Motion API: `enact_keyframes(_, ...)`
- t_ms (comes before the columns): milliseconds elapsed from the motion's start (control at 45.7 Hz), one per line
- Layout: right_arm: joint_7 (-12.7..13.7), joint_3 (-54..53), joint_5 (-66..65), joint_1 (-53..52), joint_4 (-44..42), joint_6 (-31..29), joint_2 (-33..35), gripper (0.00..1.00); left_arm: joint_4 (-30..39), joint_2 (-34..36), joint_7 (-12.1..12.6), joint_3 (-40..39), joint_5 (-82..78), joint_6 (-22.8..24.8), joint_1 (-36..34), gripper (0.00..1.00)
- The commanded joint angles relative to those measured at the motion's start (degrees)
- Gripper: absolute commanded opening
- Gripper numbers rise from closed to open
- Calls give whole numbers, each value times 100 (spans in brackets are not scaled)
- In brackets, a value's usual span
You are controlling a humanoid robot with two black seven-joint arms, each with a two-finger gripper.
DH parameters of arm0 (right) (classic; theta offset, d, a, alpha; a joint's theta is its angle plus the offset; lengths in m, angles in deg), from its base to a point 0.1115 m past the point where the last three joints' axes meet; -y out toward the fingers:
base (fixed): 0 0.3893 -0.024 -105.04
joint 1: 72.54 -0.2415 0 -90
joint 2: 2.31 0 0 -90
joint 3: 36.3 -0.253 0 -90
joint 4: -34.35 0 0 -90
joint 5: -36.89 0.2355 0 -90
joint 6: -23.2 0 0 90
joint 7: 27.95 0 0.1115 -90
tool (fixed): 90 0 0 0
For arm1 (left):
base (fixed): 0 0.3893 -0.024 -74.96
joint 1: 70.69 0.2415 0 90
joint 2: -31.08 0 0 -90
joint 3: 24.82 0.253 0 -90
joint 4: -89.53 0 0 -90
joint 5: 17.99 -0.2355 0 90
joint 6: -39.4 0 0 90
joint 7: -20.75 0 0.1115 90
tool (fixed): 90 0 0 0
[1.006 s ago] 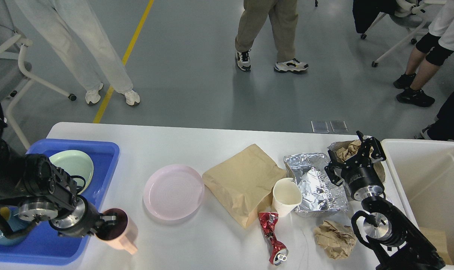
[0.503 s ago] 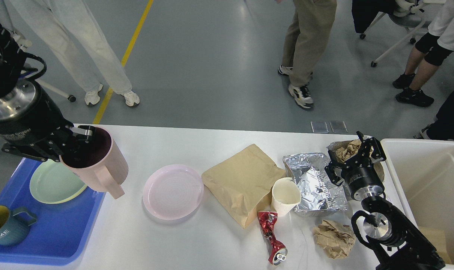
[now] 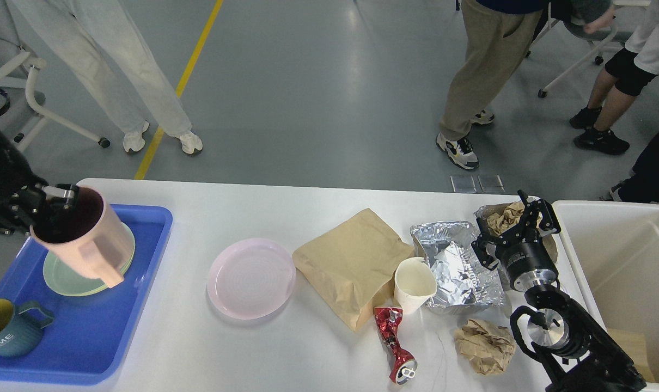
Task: Tidy desktop
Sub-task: 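Lift the dark red mug and set it down in the blue tray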
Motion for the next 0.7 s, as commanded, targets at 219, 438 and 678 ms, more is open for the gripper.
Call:
enact_keyframes(219,-8,0,1,0,5,0,0,100,-1814,1294,9,-1530,-1253,-1514,3924,0)
enact_keyframes(438,-8,0,1,0,-4,0,0,100,-2183,1329,1,-2138,-1500,-2104,5059,0)
enact_keyframes(678,1,0,1,0,-4,0,0,100,-2614,1584,-8,-2375,-1509,-2166,5577,0)
